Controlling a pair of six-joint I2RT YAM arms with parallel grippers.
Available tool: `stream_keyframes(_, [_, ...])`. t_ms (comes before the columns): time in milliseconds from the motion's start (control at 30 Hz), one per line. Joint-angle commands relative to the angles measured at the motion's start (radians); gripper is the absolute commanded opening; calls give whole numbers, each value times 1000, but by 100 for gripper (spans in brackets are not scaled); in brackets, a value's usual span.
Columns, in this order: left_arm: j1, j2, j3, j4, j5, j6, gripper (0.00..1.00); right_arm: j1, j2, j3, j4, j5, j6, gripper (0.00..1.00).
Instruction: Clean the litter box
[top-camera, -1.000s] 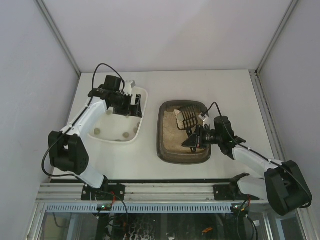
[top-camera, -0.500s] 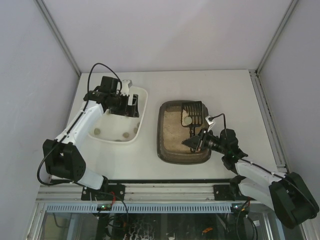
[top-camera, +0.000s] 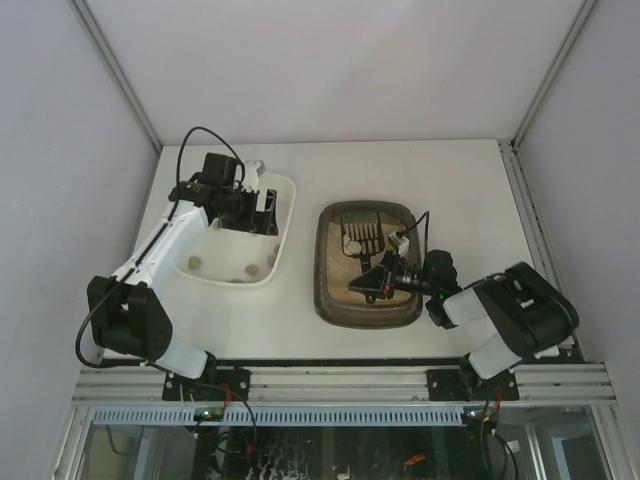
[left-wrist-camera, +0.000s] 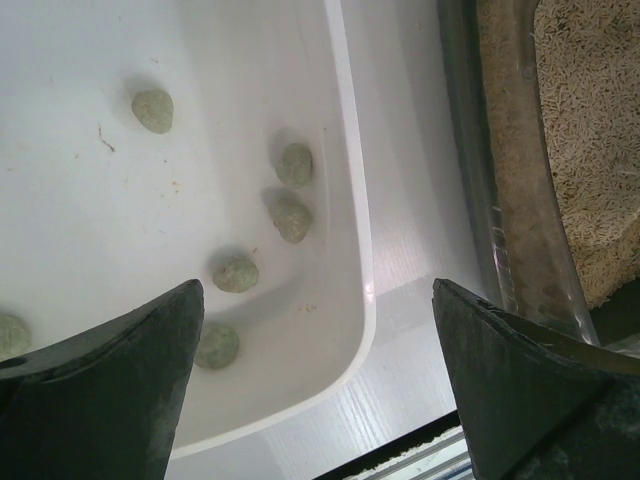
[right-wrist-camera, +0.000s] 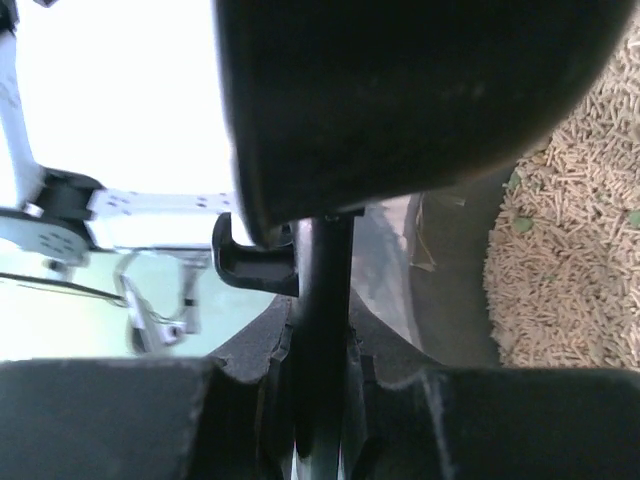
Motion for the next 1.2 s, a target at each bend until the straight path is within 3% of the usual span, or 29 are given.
stream_keyframes(0, [-2,-5,-24,22,-15,16,100,29,131,59,424,-79,286,0])
stream_keyframes(100, [-2,-8,-25,22,-24,16,100,77,139,102,421,-100,275,0])
stream_keyframes(267, [-2,-6,-25,22,-29,20,100,-13,120,52,424,-80,259,0])
stream_keyframes(533, [-2,20,-17,17,-16,20,100,-41,79,10,419,-79,259,0])
stream_keyframes(667, [-2,23,-14,16,-7,20,100,9,115,10,415,-86,264,0])
stream_keyframes(833, [-2,26,-19,15,-6,22,100,-94,98,-70,422,-82,268,0])
stream_keyframes(1000, [-2,40,-16,15,5,23,100,-15,108,-42,421,-95,299,0])
stream_keyframes(1167, [-2,49,-13,11,8,26,100,-120,46,-95,411,-85,298,0])
